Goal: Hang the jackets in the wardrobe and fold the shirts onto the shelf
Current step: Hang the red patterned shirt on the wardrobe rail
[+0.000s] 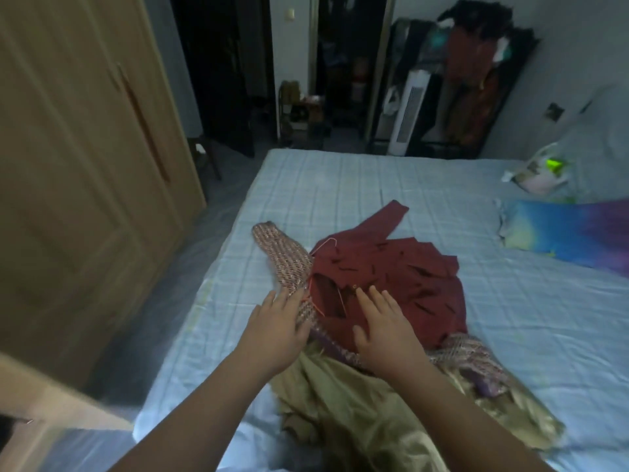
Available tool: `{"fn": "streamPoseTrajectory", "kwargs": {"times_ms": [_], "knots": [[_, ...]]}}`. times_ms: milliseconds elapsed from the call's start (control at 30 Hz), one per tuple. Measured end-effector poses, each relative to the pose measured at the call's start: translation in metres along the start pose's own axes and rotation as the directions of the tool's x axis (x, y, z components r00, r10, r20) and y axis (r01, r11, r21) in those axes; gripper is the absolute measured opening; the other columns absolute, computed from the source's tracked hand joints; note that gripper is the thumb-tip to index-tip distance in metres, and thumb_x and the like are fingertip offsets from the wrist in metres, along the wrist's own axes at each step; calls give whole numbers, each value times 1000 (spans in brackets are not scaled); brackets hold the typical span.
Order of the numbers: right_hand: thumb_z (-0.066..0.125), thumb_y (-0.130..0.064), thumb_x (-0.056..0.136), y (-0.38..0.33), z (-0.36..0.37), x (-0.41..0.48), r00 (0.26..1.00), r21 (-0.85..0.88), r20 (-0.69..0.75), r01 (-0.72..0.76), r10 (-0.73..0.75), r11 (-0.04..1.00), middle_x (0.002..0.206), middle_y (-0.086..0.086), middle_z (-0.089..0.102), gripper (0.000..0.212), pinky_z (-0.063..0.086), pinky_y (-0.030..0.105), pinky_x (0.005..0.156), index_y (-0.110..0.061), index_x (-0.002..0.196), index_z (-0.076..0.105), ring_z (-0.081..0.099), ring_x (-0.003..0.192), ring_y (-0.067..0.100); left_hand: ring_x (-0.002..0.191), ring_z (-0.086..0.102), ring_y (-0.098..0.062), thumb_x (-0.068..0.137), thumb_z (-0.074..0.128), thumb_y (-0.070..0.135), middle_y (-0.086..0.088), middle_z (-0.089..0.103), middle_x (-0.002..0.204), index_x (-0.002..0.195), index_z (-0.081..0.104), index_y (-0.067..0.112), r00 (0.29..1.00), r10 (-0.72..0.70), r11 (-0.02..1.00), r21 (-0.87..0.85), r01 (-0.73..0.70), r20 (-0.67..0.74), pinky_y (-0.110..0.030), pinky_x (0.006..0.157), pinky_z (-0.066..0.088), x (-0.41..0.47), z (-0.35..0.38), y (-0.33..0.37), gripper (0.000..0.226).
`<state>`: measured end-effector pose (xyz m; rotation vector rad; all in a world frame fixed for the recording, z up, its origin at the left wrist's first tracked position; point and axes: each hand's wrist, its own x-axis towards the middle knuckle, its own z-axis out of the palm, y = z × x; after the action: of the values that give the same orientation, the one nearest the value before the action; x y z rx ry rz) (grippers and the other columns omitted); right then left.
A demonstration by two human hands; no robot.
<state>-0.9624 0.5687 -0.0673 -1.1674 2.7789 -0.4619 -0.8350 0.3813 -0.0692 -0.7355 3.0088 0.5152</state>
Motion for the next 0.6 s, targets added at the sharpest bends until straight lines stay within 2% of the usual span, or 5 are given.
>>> {"fn": "streamPoseTrajectory", "kwargs": {"times_ms": [133,233,400,533,600], "knots": [[48,-37,94,60,12,61,997,19,78,3,-4,1000,164,4,21,70,16,36,122,-23,157,22,14,151,24,149,20,-29,99,44,46,-11,25,162,157,21,21,998,-57,993,-100,57,4,-43,120,23,60,28,17,67],[50,-36,93,90,29,96,987,42,158,-5,-1,999,163,4,23,70,24,40,120,-23,157,23,16,150,24,142,33,-30,98,48,40,-10,39,154,154,29,20,995,-90,987,-133,94,40,-42,115,32,92,49,24,63],[50,-32,93,124,75,136,948,83,317,-31,3,996,161,7,27,68,25,42,120,-18,155,27,19,148,28,103,59,-25,89,58,27,-6,60,113,139,49,20,975,-188,935,-281,214,115,-39,89,49,131,95,23,51],[51,-25,93,132,129,156,909,134,416,-96,31,986,141,7,46,52,40,40,107,-14,143,43,40,131,27,80,60,-18,89,58,20,7,60,83,117,55,15,880,-351,791,-402,461,320,-21,62,39,161,146,9,28],[52,-24,92,130,162,161,882,145,470,-110,29,983,126,6,51,42,44,39,98,-15,133,50,48,118,27,84,62,-20,90,57,20,10,58,81,111,53,16,825,-395,720,-421,551,403,-23,61,34,175,178,1,22]]}}
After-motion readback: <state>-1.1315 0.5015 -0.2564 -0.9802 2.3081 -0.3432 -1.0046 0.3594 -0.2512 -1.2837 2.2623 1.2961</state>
